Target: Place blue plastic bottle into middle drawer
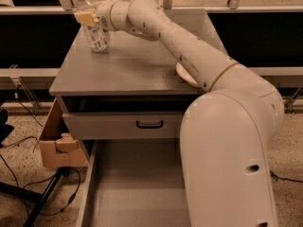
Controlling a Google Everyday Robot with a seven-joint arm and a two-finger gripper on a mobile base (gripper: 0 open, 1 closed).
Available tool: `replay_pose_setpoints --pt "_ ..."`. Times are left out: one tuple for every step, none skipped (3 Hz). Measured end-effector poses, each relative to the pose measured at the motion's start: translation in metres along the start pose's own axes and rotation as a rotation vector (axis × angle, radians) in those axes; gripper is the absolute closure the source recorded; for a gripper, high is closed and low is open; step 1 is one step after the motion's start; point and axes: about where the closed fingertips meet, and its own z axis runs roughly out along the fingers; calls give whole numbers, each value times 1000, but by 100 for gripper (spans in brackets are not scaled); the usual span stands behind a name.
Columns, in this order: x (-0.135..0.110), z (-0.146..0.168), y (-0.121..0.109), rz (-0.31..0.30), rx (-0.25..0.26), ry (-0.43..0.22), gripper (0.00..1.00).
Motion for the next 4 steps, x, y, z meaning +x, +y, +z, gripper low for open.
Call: replay_pose_setpoints --pt "-12 -15 -3 -24 -9 3 95" --pt "-41 -58 5 -61 -43 -26 100" --pt "-89 -135 36 -110 -88 -109 100" --pt "-103 -211 72 -124 -166 -107 100"
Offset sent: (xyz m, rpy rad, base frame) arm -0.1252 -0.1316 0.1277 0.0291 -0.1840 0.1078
